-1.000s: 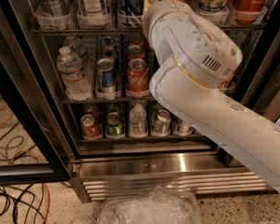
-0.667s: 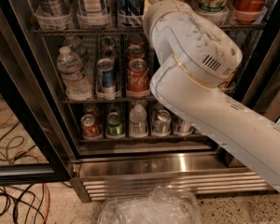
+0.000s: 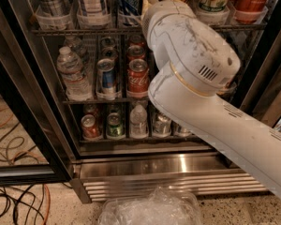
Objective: Pick orange can from top shelf of fridge
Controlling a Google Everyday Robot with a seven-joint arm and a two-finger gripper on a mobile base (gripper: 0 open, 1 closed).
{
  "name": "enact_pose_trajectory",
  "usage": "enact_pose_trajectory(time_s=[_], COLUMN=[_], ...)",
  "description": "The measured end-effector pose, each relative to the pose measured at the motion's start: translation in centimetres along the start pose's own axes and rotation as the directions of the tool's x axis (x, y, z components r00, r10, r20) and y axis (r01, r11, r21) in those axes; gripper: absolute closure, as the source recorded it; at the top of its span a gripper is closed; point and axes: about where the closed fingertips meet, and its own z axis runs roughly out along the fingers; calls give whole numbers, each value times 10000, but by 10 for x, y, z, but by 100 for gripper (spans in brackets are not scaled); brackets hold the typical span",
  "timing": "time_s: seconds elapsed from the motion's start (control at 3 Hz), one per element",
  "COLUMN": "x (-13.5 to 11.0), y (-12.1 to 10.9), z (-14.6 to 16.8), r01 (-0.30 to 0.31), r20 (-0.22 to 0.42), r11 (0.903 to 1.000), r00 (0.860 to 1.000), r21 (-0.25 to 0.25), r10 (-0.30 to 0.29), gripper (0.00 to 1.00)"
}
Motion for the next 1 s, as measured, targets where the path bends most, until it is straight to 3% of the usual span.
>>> enact_pose_trajectory(time_s=[0.33,1.0], x=[-4,0], y=[13,22], z=[-9,-17], r01=[-183,-277], r20=[288,370], r11=[9997,9994], r00=[9994,9989], r21=[-170,-213], r10=[188,285], gripper=[37,37])
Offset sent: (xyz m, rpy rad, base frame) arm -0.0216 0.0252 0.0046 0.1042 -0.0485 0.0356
